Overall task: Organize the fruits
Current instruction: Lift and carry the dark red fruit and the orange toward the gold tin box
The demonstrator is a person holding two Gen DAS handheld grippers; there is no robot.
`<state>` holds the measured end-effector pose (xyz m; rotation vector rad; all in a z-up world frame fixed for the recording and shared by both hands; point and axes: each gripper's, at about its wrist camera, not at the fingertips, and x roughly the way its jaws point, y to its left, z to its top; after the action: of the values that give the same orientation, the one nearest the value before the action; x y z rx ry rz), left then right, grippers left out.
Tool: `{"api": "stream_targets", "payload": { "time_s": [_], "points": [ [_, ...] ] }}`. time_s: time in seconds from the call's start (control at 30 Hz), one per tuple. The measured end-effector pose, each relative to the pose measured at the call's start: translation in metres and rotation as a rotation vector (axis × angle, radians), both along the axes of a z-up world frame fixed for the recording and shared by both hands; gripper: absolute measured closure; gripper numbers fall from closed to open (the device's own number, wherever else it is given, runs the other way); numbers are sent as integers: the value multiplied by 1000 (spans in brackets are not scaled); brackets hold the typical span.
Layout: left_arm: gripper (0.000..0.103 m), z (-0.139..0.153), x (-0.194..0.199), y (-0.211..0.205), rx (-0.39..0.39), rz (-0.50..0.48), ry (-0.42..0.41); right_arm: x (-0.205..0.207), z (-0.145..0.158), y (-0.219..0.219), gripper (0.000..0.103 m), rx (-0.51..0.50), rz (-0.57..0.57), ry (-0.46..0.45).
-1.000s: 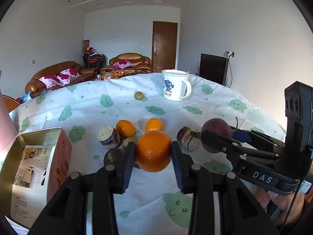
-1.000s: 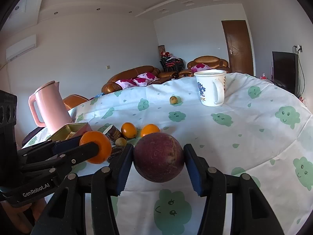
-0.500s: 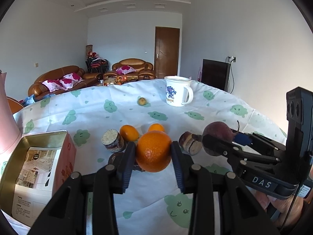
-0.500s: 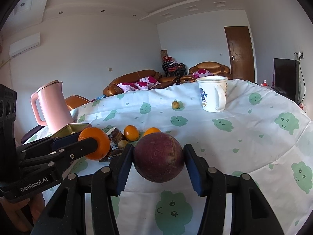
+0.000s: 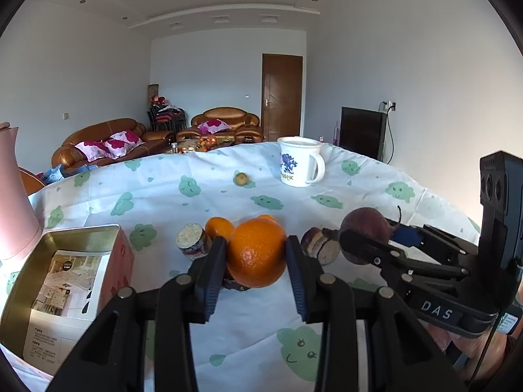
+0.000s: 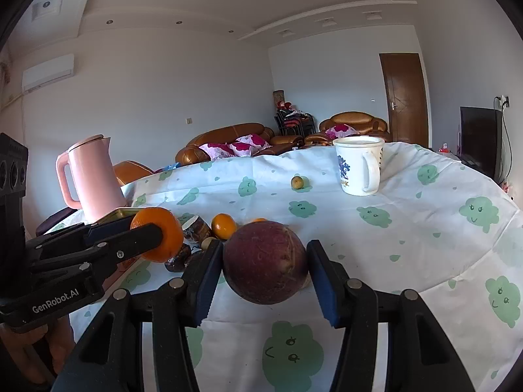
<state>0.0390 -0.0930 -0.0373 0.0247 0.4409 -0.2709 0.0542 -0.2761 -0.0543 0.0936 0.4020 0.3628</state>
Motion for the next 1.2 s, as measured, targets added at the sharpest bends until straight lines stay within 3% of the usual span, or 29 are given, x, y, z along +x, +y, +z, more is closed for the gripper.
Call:
{"api": "stream_targets", "payload": {
  "time_s": [0.83, 1.2],
  "points": [
    [69, 4, -12, 2, -10, 5, -57, -12, 3, 5, 49, -34, 3, -75],
    [69, 7, -20, 12, 0, 44, -105, -17, 8, 15, 49, -101, -9, -121]
  ]
}}
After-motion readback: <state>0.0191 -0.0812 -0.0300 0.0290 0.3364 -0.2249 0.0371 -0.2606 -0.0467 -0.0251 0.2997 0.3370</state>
